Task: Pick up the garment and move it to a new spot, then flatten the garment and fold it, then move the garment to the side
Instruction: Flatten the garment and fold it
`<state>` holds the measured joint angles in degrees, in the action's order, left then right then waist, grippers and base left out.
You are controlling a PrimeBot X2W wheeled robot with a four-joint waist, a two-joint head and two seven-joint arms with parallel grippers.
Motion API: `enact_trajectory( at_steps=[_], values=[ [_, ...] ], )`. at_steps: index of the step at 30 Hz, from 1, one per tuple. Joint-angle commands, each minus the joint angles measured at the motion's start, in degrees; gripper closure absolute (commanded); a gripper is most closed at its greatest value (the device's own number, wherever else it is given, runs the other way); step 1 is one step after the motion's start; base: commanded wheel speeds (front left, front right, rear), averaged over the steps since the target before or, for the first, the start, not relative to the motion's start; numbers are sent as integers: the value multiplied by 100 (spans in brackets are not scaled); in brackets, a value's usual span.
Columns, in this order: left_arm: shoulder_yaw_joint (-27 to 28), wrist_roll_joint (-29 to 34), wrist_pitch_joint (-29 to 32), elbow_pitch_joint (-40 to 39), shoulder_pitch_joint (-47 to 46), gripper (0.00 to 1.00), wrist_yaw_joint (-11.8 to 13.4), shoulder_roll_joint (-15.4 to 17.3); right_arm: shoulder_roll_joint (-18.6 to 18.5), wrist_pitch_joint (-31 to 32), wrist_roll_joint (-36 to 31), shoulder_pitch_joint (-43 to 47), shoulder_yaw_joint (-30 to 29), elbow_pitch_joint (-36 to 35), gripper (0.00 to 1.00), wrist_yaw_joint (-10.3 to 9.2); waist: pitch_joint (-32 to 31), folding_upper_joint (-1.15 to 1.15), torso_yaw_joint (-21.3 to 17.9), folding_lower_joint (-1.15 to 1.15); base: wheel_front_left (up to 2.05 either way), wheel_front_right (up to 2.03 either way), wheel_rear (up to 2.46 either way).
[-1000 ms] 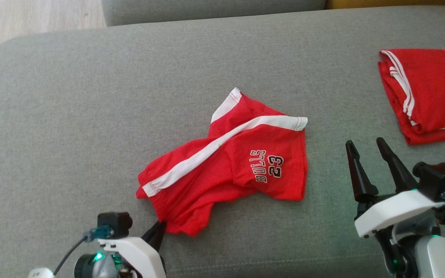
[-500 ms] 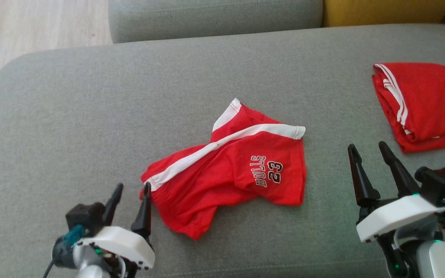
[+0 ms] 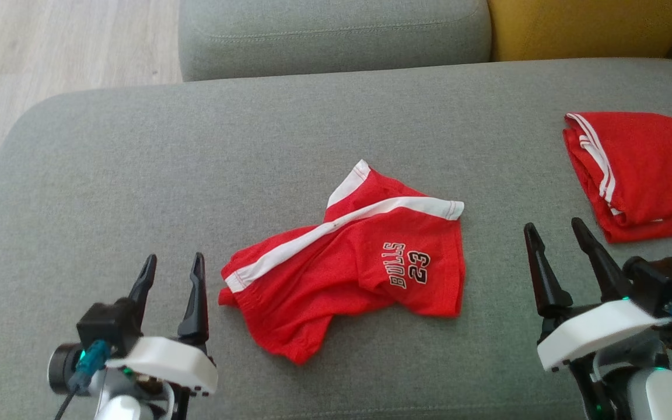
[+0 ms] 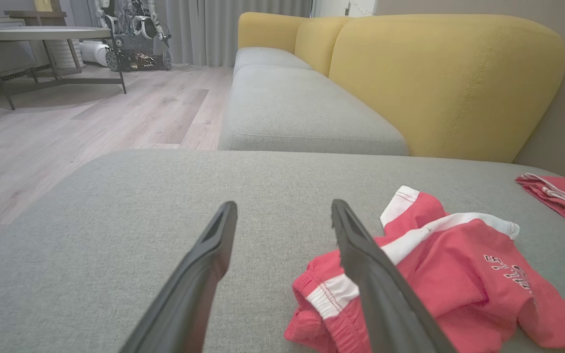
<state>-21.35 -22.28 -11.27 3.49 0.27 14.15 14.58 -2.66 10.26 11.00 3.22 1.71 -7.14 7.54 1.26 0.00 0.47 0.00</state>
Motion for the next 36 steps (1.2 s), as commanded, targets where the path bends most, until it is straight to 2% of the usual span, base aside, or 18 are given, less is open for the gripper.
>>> enact_trajectory(
  at_steps=[1,16,20,25,29,36],
  values=[
    [221,48,-1,-229,-155,0,33,147,-32,-43,-5,-117,129,-224,0,-5,-9,0,1,0,0,0,0],
    [120,2,125,-320,-159,0,12,190,-28,-38,10,-136,117,-233,0,-5,10,0,-12,0,0,0,0],
    [-59,-157,343,-254,-373,0,-234,97,-27,-18,18,-188,109,-270,0,-5,158,0,-4,0,0,0,0],
    [-226,-609,950,206,-722,0,-582,-97,-27,-22,31,-289,174,-260,0,-5,341,0,-59,0,0,0,0],
    [-170,-931,1207,638,-813,0,-677,-199,-26,-45,63,-324,180,-212,0,-5,433,0,-142,0,0,0,0],
    [-66,-1238,1234,1054,-879,0,-821,-279,-25,-77,68,-339,149,-187,0,-5,542,0,-225,0,0,0,0]
  ],
)
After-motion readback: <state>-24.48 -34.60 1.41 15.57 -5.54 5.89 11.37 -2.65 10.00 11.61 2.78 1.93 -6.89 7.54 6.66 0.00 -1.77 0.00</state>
